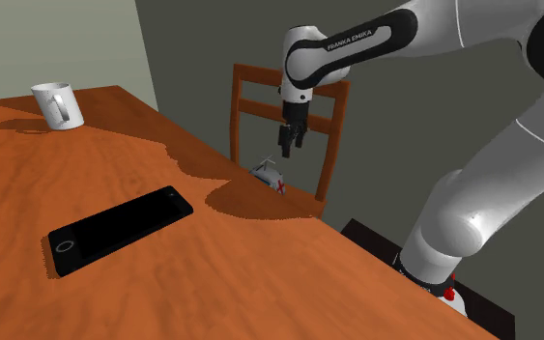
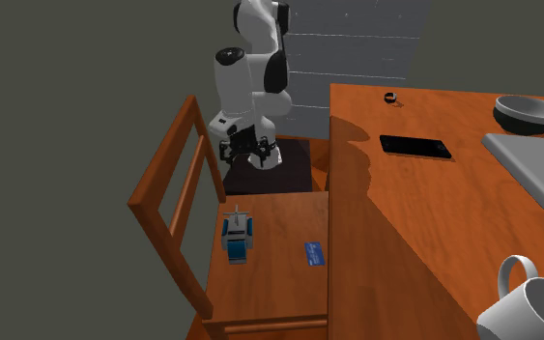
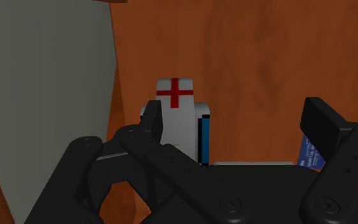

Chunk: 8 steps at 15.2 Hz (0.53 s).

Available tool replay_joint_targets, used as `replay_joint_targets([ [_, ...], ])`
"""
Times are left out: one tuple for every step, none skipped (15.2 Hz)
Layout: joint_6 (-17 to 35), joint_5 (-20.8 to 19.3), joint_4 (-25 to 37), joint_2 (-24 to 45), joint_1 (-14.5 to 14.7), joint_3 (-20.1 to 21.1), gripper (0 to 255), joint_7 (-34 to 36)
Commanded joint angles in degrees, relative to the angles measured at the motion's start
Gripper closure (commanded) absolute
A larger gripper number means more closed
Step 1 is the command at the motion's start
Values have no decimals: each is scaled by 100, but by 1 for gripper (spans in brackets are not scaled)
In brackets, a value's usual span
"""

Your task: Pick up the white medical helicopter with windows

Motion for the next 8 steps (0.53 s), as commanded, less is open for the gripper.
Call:
replay_joint_targets([
  [239,-24,222,406,-8,-13,0,-46],
  [348,-33,351,620,-9,-14,0,-60],
  [450,-43,487,835,-9,-15,0,-74],
  [545,-52,630,1050,-10,-16,0,-87],
  [632,-61,780,1264,-11,-17,0,-99],
  [712,-70,938,1478,-11,-19,0,-111],
  [785,-80,1102,1693,-12,-20,0,-122],
  [851,-89,1275,1907,-13,-21,0,-133],
])
